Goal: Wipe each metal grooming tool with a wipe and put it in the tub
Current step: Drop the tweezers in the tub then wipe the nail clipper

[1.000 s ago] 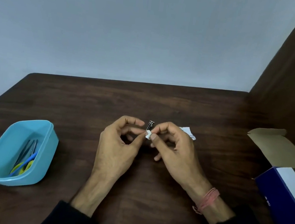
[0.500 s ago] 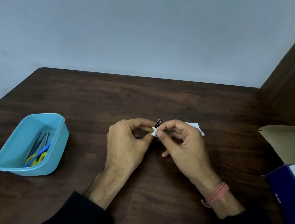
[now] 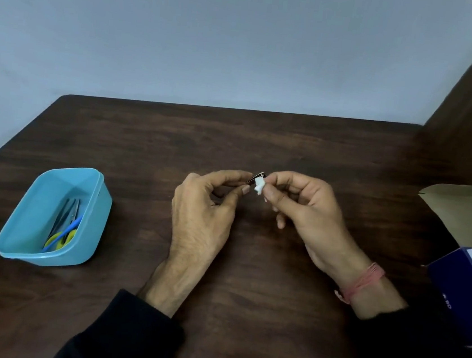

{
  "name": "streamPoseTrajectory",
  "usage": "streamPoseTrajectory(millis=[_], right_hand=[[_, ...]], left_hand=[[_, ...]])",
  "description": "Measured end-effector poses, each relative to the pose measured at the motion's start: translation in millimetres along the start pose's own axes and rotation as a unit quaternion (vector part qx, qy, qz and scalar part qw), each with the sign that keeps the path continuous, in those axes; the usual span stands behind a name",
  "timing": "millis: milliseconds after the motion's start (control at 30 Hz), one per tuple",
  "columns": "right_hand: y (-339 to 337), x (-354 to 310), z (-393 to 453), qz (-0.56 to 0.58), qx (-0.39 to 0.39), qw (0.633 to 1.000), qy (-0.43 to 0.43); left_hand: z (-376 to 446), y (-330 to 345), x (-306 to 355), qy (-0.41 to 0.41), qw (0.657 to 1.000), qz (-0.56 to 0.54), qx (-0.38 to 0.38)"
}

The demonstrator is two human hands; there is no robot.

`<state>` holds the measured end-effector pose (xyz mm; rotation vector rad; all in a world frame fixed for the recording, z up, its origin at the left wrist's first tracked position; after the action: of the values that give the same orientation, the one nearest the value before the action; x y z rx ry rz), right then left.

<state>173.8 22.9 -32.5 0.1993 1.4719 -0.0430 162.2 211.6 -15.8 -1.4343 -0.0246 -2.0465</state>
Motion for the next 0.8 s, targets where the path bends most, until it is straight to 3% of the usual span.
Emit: streamPoseTrajectory(millis=[100, 200, 300, 400, 567, 800], right_hand=[[-5, -6, 2, 0.098, -0.037, 0.991, 0.08], [-8, -4, 5, 0.12, -0.038, 0.986, 0.111], [-7, -1, 7, 0.106, -0.013, 0.99, 0.094], [-9, 1, 8, 0.107, 0.009, 0.991, 0.079], [-5, -1, 6, 0.054, -0.005, 0.998, 0.037], [-3, 2, 5, 0.009, -0.011, 1.0, 0.008]], left_hand=[[-1, 1, 2, 0.026, 1.0, 0.011, 0.0], [0, 4, 0, 0.027, 1.0, 0.003, -0.013], [-2, 7, -1, 0.029, 0.999, 0.008, -0.044], [-4, 14, -3, -0.017, 0.994, -0.057, -0.095], [-5, 16, -4, -0.063, 0.984, -0.11, -0.128], [-8, 22, 2, 0.014, 0.977, -0.088, -0.193]])
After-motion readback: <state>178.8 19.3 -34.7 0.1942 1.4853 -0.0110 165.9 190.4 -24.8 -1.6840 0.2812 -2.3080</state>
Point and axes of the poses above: each hand's wrist, its own z-axis towards the middle knuckle, its own y-axis out of the palm, x = y × z, the point moved 6 cm from there along z, towards the middle knuckle, and after that the axes turned 14 degrees about x, right-handed, at the moved point
